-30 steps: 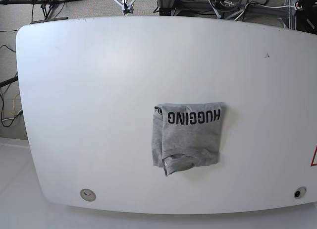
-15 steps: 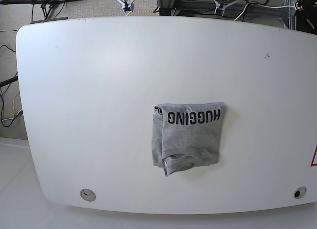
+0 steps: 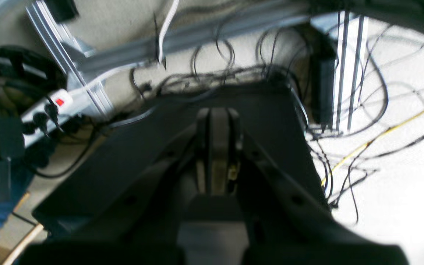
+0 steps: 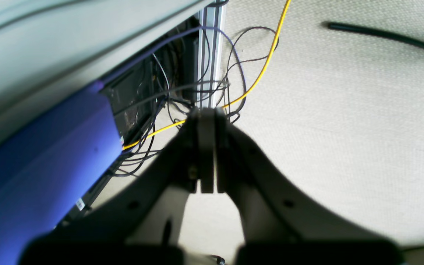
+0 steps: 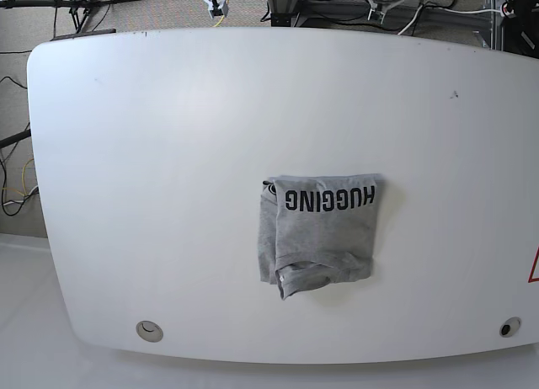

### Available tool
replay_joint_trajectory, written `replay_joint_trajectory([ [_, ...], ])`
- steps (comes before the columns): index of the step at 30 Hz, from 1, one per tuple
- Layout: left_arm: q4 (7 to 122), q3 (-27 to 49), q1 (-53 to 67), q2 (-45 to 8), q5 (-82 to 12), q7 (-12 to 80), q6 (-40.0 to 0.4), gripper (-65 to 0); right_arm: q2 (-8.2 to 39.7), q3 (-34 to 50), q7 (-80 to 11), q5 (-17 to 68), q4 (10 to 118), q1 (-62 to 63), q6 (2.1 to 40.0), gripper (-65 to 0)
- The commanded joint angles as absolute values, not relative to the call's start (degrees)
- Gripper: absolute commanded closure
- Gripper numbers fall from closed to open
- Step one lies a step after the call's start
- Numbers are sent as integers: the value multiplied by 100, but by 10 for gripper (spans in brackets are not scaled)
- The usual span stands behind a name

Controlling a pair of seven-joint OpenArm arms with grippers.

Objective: Fold the T-shirt properly

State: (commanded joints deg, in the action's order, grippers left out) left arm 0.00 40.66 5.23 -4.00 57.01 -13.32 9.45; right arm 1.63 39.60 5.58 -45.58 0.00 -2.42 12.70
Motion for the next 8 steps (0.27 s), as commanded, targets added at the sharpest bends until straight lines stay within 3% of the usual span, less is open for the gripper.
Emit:
replay_joint_trajectory([
  [8, 0, 4031, 532, -435, 5736, -1297, 945, 0, 163, 3960, 567, -4558, 0, -268, 1262, 0],
])
